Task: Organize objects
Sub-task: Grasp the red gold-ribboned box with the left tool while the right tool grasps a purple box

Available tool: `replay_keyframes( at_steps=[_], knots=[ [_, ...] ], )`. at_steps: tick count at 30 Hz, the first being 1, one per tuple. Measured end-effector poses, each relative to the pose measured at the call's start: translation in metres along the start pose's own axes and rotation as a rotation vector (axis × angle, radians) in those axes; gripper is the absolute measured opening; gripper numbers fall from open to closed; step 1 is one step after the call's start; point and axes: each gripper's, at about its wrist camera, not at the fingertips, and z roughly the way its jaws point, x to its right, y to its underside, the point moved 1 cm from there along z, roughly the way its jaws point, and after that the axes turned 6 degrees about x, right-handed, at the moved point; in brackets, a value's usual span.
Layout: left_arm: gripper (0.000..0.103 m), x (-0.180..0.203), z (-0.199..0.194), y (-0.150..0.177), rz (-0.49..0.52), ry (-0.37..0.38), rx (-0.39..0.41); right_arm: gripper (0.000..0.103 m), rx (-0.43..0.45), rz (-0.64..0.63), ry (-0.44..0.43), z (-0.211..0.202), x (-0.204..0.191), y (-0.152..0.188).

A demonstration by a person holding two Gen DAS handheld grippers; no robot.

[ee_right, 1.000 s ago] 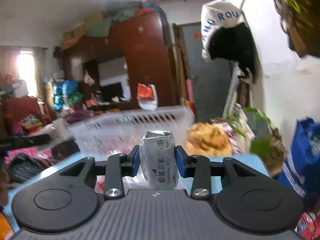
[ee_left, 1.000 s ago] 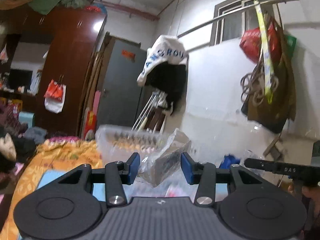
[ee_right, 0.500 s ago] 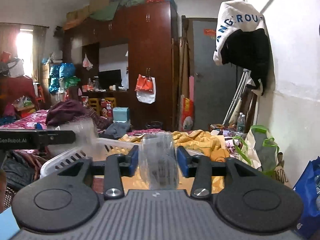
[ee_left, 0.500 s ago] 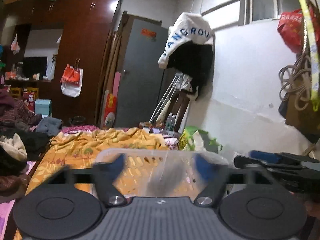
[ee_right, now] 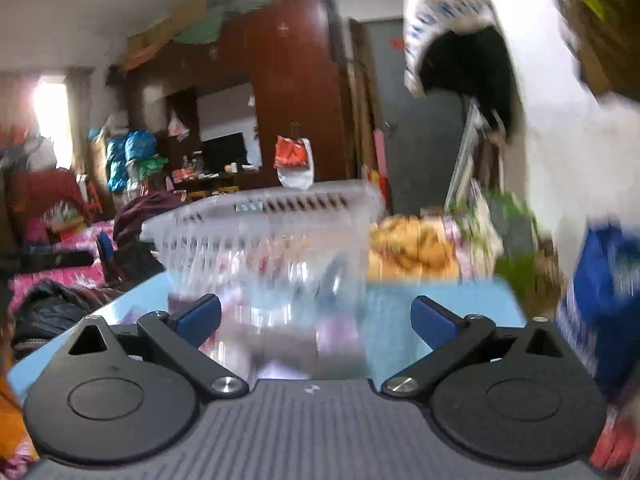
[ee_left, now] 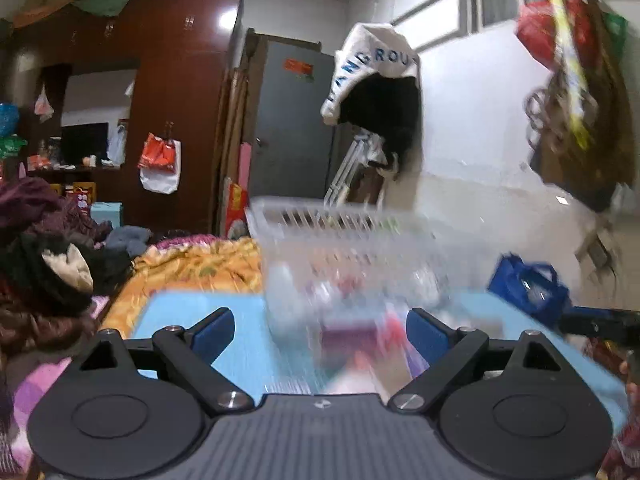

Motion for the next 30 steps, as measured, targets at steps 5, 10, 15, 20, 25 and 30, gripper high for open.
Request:
replay_keyframes(
  at_steps=[5,10,15,20,25,30],
  knots=[
    [0.095,0.023,-0.02,0.032,0.045,0.073,-0.03,0.103,-0.055,0.057,-0.074,-0.004,-0.002,0.031],
    [0.095,0.044,-0.047,0.055,0.103,0.078,-0.04,0.103,-0.047,-0.018,-0.12,-0.009,-0.033,0.039],
    [0.095,0.061,-0.051,0.079,0.142,0.104,-0.099,0.094,-0.064,-0.058,-0.122,-0.005,-0.052,0.053],
    [0.094,0.072,-0.045,0.091,0.165,0.106,-0.12,0.086,-0.071,-0.105,-0.089,-0.002,-0.062,0.063],
    [0.061,0.072,-0.043,0.096,0.164,0.092,-0.094,0.063,-0.068,-0.118,-0.066,0.0,-0.062,0.072],
    [0.055,0.072,-0.049,0.092,0.167,0.122,-0.056,0.055,-0.06,-0.103,-0.073,-0.005,-0.056,0.071]
  ],
)
